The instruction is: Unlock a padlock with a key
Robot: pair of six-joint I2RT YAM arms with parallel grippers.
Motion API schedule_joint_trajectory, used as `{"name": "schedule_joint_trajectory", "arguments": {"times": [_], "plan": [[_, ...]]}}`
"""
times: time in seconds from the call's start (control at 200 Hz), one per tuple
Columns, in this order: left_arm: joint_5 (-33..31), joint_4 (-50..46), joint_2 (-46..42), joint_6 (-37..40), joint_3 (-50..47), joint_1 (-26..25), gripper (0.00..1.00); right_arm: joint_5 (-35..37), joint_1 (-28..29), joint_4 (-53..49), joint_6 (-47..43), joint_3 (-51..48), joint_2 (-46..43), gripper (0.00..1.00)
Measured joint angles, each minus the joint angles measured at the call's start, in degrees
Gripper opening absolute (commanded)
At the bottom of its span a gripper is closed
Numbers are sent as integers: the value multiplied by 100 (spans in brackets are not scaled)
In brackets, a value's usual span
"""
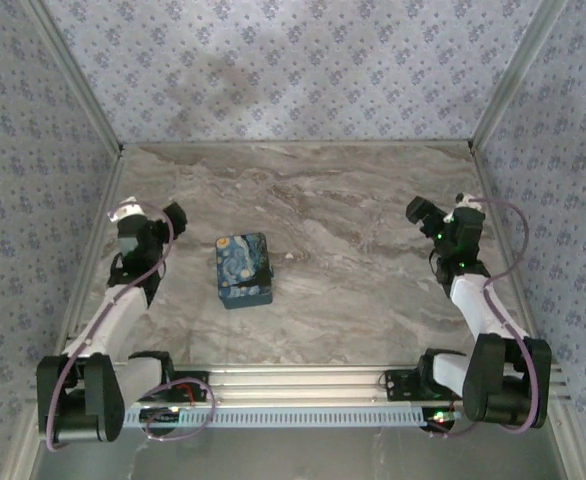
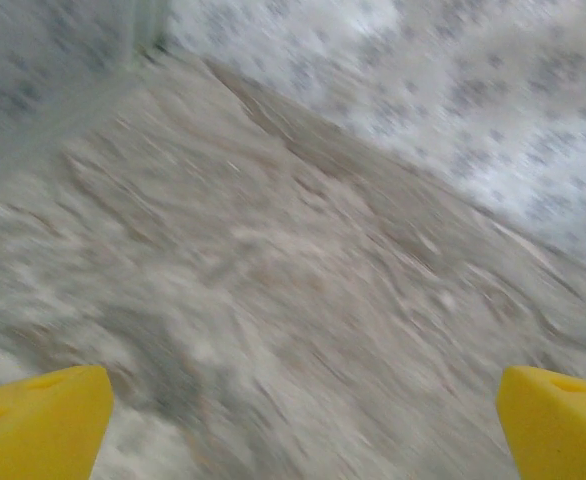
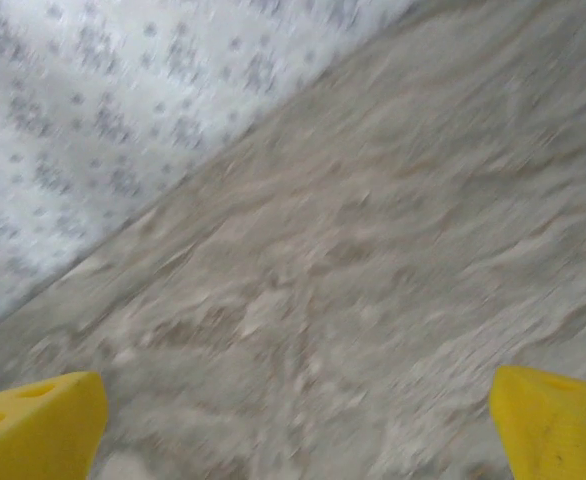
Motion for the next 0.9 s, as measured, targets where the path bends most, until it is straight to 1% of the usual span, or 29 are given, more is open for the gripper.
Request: {"name": "schedule_joint_trajectory", "arguments": {"times": [0.105, 0.185, 0.285, 0.36, 0.455, 0.545, 0.74, 0.899], "plan": [[415, -238, -131, -315, -188, -356, 96, -459, 243, -605, 151, 234, 63, 98], [627, -323, -133, -555, -341, -557, 96, -688, 566, -887, 175, 433, 151, 98], [763, -313, -57, -780, -457, -811, 95, -776, 1088, -1126, 142, 538, 232, 98], [857, -247, 203, -911, -446, -1036, 95, -776, 1523, -1294, 87, 597, 380, 96], [918, -205, 595, -994, -376, -1233, 93, -787, 1843, -1460, 57, 669, 590, 95], [957, -197, 1032, -1051, -170, -1412, 91, -772, 2052, -1585, 42, 752, 791, 94], [1019, -138, 1652, -1078, 420, -1709, 88, -772, 2365, -1773, -9, 933, 1060, 92], [1088, -2, 2441, -1073, 1154, -2052, 83, -776, 2579, -1893, -87, 1084, 1408, 90]]}}
